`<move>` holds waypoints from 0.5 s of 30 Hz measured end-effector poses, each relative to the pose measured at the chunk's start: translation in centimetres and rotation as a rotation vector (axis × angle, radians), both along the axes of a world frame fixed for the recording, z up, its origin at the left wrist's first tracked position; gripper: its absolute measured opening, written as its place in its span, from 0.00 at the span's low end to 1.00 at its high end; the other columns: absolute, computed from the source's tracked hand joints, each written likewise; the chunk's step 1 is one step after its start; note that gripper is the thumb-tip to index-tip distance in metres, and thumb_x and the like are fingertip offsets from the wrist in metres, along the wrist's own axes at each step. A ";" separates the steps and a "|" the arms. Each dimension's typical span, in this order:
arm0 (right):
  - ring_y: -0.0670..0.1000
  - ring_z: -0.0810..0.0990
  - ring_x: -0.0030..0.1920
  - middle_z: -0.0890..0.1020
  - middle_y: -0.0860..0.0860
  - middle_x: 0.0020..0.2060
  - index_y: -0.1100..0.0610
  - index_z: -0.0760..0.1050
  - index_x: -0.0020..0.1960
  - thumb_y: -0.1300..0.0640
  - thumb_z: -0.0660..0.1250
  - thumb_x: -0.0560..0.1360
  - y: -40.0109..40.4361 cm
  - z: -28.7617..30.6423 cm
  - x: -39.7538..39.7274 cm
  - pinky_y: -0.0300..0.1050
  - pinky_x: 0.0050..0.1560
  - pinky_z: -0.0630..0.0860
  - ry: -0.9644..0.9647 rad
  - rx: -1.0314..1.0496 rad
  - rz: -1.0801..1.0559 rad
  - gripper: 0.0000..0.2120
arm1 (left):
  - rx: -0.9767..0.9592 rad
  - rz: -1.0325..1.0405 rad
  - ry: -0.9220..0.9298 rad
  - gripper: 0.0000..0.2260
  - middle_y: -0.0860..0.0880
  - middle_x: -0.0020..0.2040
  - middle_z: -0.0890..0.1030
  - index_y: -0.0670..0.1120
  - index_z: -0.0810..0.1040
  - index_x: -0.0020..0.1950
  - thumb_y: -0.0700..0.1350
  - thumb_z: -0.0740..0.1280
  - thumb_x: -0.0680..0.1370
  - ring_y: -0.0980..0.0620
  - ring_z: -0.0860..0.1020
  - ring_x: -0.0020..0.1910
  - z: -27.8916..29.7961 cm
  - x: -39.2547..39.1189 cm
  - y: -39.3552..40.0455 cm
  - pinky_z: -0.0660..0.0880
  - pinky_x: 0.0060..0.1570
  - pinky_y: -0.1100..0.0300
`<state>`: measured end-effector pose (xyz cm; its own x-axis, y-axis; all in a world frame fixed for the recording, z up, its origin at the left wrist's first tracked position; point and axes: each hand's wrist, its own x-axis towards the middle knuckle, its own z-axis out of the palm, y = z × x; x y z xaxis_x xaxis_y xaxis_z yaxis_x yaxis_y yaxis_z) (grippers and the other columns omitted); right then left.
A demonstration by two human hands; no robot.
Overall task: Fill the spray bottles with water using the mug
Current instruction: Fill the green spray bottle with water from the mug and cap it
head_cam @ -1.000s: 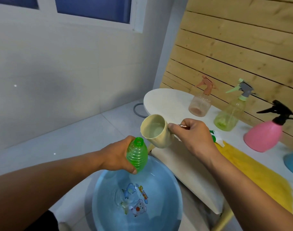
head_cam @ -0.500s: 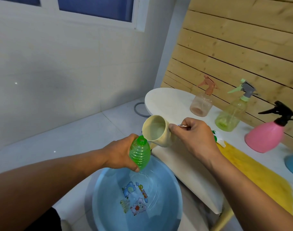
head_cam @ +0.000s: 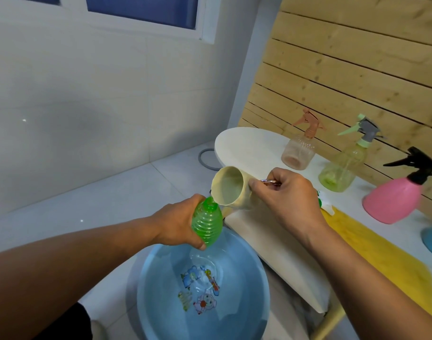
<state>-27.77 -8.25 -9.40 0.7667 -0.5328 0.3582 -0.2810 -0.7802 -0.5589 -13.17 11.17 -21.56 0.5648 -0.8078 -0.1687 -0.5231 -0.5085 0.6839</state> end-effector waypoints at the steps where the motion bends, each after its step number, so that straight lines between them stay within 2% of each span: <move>1: 0.50 0.70 0.33 0.75 0.51 0.29 0.58 0.72 0.34 0.46 0.72 0.72 0.0 0.0 0.0 0.47 0.35 0.68 -0.001 -0.001 -0.001 0.18 | -0.002 0.003 0.000 0.48 0.59 0.59 0.80 0.63 0.63 0.70 0.68 0.79 0.54 0.54 0.80 0.58 0.0 0.0 0.0 0.79 0.61 0.47; 8: 0.50 0.72 0.33 0.75 0.50 0.30 0.57 0.71 0.33 0.47 0.71 0.72 0.0 0.2 -0.1 0.46 0.35 0.68 0.001 -0.035 -0.002 0.18 | 0.000 0.006 0.001 0.47 0.59 0.59 0.80 0.62 0.63 0.70 0.67 0.79 0.55 0.53 0.80 0.58 0.2 0.1 -0.1 0.79 0.60 0.47; 15: 0.54 0.75 0.36 0.78 0.51 0.33 0.56 0.71 0.33 0.46 0.70 0.73 0.0 0.2 0.1 0.50 0.39 0.74 -0.012 -0.097 -0.009 0.17 | 0.008 0.003 -0.018 0.46 0.59 0.59 0.79 0.61 0.63 0.71 0.63 0.82 0.58 0.54 0.80 0.58 0.0 0.1 -0.1 0.79 0.60 0.48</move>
